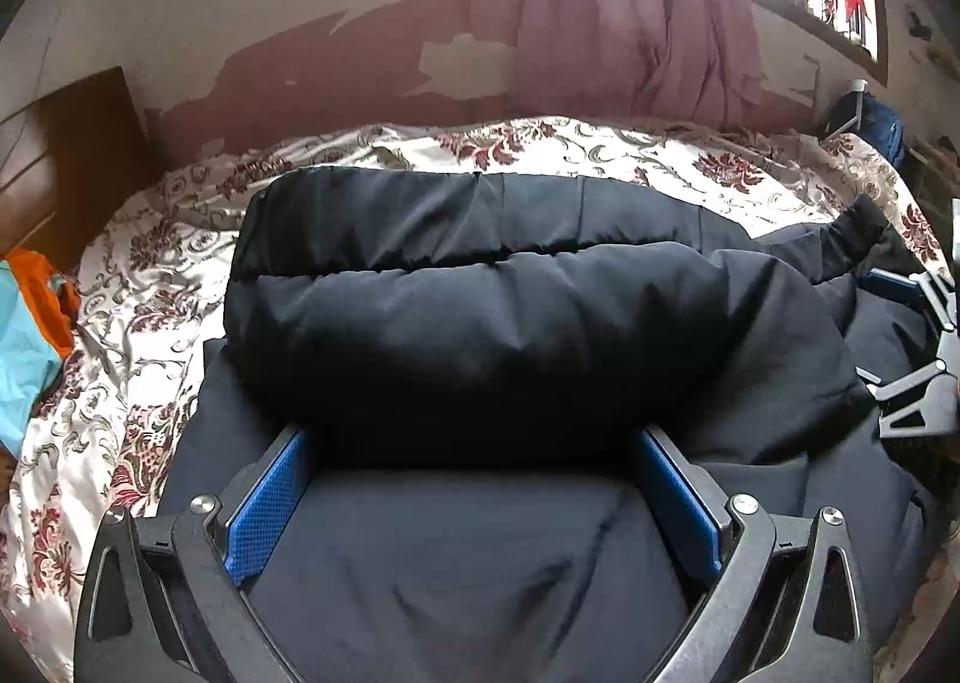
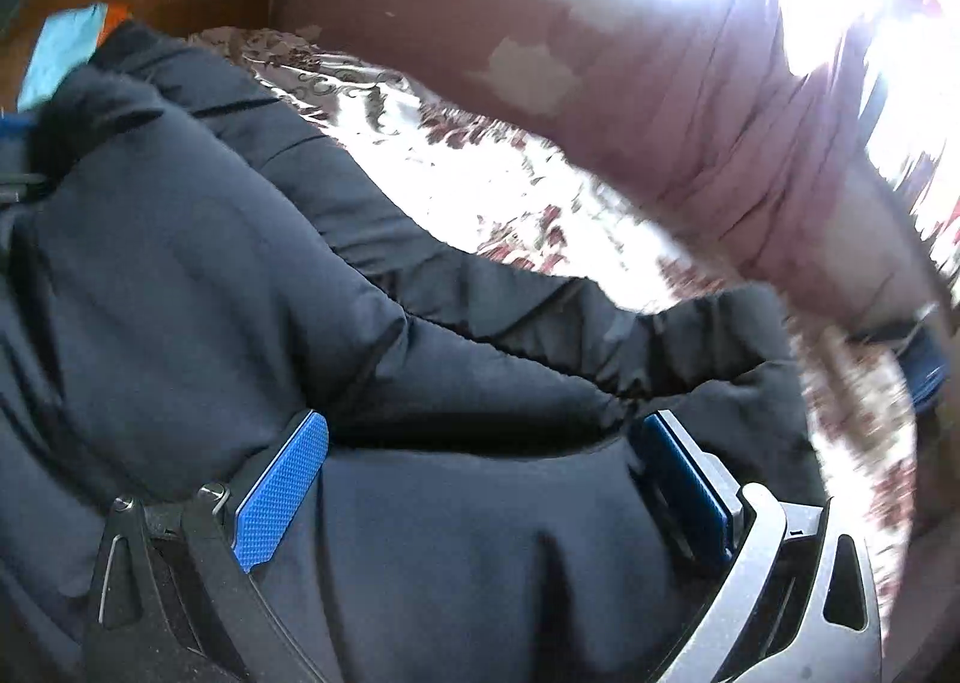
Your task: Fold large clothes
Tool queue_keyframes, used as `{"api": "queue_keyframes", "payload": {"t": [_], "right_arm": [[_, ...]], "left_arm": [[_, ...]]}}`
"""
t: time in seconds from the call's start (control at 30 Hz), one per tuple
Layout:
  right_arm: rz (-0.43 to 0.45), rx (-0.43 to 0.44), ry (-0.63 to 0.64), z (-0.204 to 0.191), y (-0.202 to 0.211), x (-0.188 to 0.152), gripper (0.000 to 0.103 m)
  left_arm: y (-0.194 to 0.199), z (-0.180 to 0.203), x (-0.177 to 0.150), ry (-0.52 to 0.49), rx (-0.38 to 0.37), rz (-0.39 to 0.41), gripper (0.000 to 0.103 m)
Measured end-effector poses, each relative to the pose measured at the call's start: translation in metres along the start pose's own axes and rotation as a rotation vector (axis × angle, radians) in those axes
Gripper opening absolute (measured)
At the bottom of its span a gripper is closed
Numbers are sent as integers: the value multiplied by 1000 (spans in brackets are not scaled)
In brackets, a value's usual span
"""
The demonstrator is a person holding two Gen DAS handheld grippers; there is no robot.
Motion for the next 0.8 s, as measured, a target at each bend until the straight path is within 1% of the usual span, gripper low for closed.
{"api": "queue_keyframes", "payload": {"t": [0.07, 0.1, 0.17, 0.2, 0.27, 0.33, 0.4, 0.47, 0.5, 0.53, 0.57, 0.63, 0.67, 0.73, 0.77, 0.8], "right_arm": [[26, -38, 19, -1, 6, -1, 102], [29, -38, 23, 0, 8, -1, 102], [5, -8, 25, 9, 12, 3, 101], [11, -2, 19, 17, 17, 5, 101], [56, -15, 5, 38, 35, 7, 101], [69, -28, -6, 61, 47, 5, 102], [26, 2, -22, 81, 48, -1, 102], [-69, 107, -87, 103, 37, -11, 102], [-128, 186, -151, 116, 28, -18, 102], [-177, 241, -213, 127, 20, -25, 102], [-209, 271, -257, 133, 15, -33, 102], [-282, 349, -367, 150, 0, -46, 102], [-317, 396, -414, 155, -9, -52, 102], [-382, 500, -488, 161, -27, -63, 102], [-393, 522, -498, 159, -32, -67, 102], [-406, 550, -499, 158, -37, -69, 102]], "left_arm": [[2, 1, -2, -1, 8, 7, 103], [3, 2, -2, 1, 9, 7, 103], [4, 1, -3, 11, 10, -3, 103], [5, -2, -2, 28, 9, -33, 103], [11, -7, 3, 65, -4, -81, 103], [24, -15, 7, 93, -7, -73, 103], [43, -28, 9, 127, 5, -41, 103], [54, -41, 8, 170, 9, -24, 103], [59, -50, 6, 208, 8, -29, 103], [62, -64, 3, 269, -6, -46, 103], [62, -70, 1, 301, -18, -56, 103], [61, -91, -8, 407, -88, -93, 103], [58, -95, -11, 434, -113, -110, 103], [50, -108, -21, 520, -182, -171, 103], [47, -113, -25, 551, -206, -195, 103], [39, -119, -30, 599, -248, -234, 103]]}}
Point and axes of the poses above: each gripper's, at about its wrist camera, not at the fingertips, and y roughly against the way its jaws point, z to its right, x to its top, the point moved 3 cm from there along -y, roughly the way its jaws point, and after that the axes turned 9 degrees about -x, right-handed, at the moved point
